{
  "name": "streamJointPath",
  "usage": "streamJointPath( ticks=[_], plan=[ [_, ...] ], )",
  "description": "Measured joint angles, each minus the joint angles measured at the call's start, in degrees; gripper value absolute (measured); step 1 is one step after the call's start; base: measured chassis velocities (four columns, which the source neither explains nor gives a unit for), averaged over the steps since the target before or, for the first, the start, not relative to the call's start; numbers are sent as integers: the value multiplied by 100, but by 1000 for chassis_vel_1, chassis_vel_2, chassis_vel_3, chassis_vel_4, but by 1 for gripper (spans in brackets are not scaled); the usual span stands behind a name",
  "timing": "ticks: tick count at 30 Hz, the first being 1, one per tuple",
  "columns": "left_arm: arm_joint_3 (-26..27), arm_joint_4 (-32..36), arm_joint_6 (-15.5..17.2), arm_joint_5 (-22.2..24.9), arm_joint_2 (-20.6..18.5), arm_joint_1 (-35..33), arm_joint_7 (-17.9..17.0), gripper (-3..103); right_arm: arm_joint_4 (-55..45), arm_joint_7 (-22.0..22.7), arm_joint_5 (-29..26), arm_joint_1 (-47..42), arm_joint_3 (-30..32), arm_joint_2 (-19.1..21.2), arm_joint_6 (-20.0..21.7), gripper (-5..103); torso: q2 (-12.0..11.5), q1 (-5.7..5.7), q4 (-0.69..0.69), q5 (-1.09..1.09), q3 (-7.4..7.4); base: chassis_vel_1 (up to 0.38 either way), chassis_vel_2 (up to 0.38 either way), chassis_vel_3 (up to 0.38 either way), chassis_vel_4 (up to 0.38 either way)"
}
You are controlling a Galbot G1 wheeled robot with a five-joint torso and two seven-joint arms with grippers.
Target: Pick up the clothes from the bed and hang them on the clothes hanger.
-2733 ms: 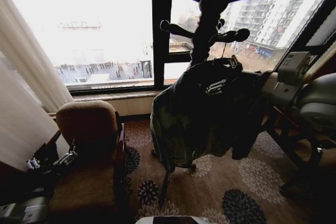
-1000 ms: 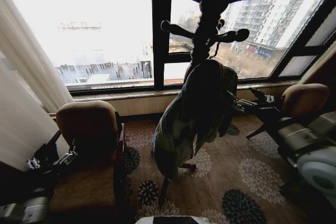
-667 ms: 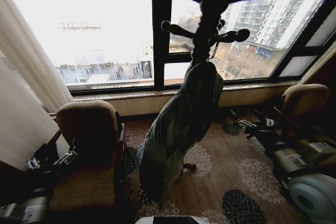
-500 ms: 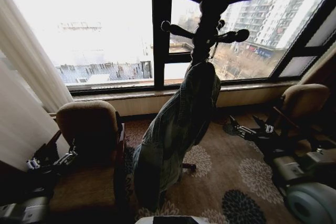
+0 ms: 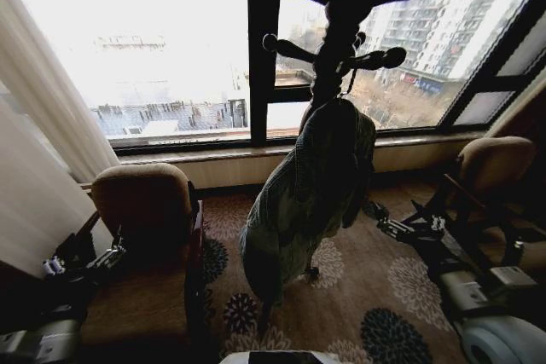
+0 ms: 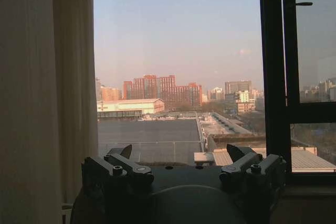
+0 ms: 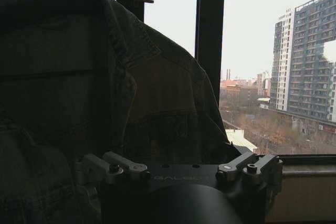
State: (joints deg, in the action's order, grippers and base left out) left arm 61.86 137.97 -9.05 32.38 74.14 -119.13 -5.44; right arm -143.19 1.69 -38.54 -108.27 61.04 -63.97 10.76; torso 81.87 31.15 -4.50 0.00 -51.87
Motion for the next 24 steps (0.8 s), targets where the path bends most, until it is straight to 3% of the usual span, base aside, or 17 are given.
streamJointPath(
  ticks=[24],
  plan=[
    [0,0,0,0,0,0,0,100,-8,17,-35,16,3,25,17,100,0,0,0,0,0,0,0,0,0]
  ],
)
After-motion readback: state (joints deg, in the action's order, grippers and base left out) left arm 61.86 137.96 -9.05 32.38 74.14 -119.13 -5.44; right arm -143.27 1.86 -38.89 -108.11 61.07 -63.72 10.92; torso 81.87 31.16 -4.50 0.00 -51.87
